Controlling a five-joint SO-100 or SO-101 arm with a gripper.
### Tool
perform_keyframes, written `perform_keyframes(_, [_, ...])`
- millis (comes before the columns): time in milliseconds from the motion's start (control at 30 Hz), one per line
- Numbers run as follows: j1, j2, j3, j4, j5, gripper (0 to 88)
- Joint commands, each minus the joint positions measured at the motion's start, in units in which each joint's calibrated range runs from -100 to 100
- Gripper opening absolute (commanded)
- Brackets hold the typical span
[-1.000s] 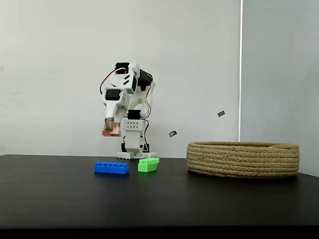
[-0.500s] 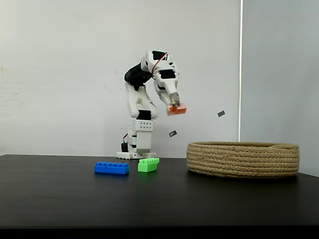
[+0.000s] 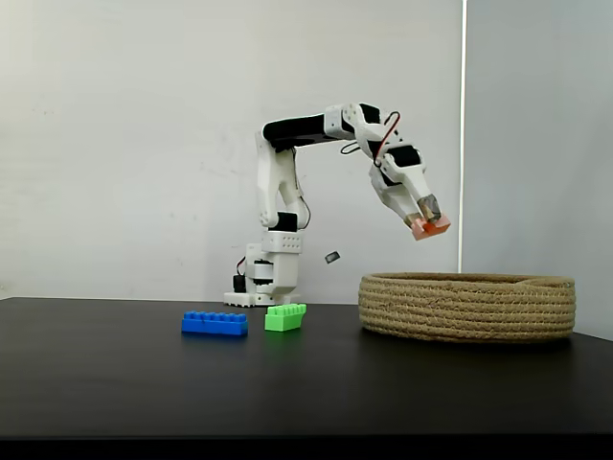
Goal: Place the lego blocks in the tray
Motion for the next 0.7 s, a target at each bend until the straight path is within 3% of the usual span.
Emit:
perform_keyframes(0, [-2.1, 1.4, -3.7, -1.1, -2.6, 11.3])
perform_keyframes(67, [-2.2, 1.5, -1.7, -1.1, -4.2, 26.3])
perform_keyframes(233, [-0.6, 1.6, 0.2, -0.8, -4.2, 43.1])
perform_keyframes(500, [1.7, 1.5, 0.0, 0.9, -6.2, 42.3])
perform_keyframes(667, [10.3, 0.3, -2.7, 10.2, -6.9, 35.9])
